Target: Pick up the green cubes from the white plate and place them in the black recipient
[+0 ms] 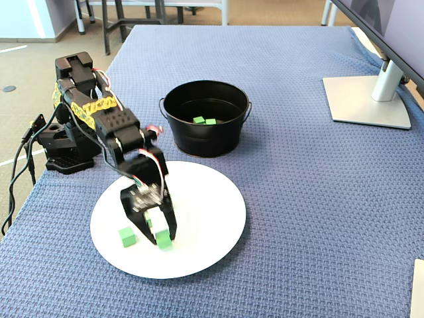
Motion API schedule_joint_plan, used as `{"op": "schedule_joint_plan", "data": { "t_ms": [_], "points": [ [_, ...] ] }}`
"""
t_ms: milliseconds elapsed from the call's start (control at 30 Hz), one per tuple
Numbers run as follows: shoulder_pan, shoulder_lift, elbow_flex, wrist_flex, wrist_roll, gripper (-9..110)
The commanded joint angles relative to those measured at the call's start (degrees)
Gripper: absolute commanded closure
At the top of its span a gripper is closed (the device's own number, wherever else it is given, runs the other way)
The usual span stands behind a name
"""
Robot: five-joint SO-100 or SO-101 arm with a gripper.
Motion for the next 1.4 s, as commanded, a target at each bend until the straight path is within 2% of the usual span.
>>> {"op": "schedule_joint_plan", "data": {
  "t_ms": [0,100,267,500,900,1133,1167,1233,1367],
  "points": [
    [-0.70,11.25,-9.84,7.21,9.76,102],
    [-2.46,16.44,-10.63,9.93,15.64,102],
    [-8.96,28.04,-0.18,8.35,23.47,102],
    [-27.25,39.90,12.30,11.16,31.38,102],
    [-55.02,28.74,6.33,16.79,46.93,102],
    [-59.33,26.72,5.01,17.23,48.78,102],
    [-59.15,26.89,5.01,17.23,48.25,96],
    [-59.33,27.51,5.27,18.11,45.44,72],
    [-57.57,28.92,5.27,18.37,44.03,66]
  ]
}}
